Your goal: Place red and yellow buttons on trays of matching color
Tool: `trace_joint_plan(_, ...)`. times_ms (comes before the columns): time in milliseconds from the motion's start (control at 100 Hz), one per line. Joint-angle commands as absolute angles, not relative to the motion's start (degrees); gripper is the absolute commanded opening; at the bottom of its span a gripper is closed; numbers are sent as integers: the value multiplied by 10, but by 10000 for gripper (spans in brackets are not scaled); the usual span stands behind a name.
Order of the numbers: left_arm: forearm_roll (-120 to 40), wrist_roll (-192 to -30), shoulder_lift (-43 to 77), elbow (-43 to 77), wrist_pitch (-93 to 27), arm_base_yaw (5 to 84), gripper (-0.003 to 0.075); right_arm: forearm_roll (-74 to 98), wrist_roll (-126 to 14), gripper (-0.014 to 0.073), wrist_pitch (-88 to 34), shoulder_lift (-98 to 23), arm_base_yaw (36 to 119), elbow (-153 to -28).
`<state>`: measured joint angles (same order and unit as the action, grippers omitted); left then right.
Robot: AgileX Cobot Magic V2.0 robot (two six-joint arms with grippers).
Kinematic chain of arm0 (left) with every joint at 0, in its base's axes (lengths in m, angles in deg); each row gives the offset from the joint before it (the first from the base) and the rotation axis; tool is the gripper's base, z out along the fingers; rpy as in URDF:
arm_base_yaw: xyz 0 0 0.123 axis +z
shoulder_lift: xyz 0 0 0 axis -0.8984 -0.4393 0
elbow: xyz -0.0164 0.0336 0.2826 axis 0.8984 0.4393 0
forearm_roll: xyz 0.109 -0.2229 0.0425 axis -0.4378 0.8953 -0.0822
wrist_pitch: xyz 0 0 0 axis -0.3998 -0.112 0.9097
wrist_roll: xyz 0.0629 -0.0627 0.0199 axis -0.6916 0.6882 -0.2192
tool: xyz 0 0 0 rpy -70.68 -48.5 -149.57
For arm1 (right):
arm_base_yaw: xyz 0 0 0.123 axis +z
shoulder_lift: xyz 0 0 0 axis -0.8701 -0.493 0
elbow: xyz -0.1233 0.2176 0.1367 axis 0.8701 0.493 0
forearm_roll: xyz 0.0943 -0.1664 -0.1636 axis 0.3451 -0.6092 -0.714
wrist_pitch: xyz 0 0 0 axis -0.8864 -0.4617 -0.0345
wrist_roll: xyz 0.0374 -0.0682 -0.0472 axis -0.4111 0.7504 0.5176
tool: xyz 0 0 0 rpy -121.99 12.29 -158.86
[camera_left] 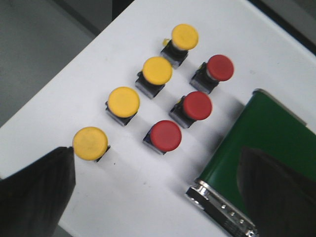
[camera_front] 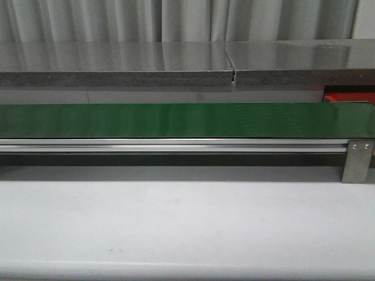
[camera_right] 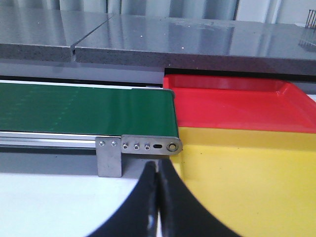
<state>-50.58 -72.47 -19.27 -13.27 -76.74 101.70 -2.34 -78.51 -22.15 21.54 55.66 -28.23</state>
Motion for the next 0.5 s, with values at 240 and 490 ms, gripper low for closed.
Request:
trace_joint_plan(240, -542, -700, -182, -63, -674, 1046, 617, -28, -783, -118, -174, 225, 559, -294)
trace_joint_plan(490, -561, -700, -224, -52, -643, 1046, 617, -28, -783, -118, -174, 225, 559, -294)
